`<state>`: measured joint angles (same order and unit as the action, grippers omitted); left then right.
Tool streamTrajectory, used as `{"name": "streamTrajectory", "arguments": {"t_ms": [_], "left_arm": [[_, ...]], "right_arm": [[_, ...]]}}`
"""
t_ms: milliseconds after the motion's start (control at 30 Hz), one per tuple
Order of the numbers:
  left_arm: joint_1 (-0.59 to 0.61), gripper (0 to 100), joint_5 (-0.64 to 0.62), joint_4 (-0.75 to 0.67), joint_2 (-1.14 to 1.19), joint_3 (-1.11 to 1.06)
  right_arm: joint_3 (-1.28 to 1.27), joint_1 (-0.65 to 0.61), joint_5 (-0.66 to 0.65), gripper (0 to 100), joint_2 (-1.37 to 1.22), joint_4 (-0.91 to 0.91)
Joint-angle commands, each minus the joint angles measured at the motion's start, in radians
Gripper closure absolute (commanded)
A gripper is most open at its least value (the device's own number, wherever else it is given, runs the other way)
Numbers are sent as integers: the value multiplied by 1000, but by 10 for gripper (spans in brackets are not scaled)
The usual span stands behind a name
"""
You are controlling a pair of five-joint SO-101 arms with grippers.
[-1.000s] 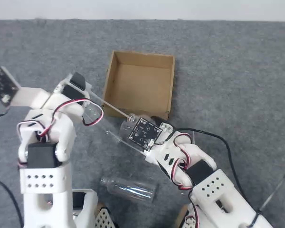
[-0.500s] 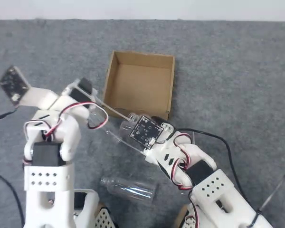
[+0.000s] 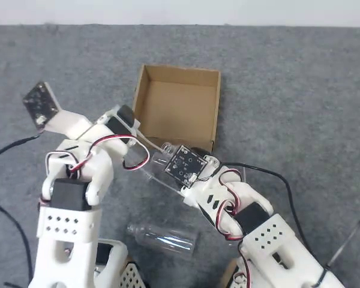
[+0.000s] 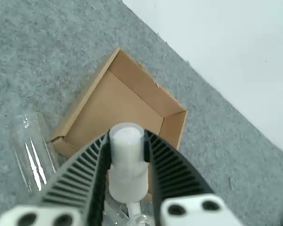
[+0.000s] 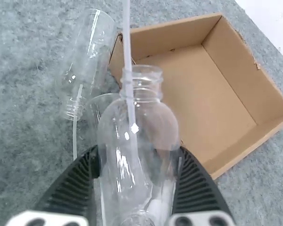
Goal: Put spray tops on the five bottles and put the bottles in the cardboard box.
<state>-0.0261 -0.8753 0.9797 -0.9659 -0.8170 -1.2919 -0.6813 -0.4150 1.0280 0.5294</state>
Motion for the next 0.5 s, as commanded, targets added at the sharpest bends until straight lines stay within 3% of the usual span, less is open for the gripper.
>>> {"name": "streamTrajectory", "arguments": {"t_ms": [0, 233, 467], "left_arm": [[-5, 990, 14, -37, -29, 12], [-34, 990, 15, -37, -29, -2], [-74, 990, 15, -157, -32, -93]], "right_arm": [[15, -4, 11, 991, 42, -19], [14, -4, 11, 991, 42, -19], [14, -4, 11, 991, 42, -19]]}}
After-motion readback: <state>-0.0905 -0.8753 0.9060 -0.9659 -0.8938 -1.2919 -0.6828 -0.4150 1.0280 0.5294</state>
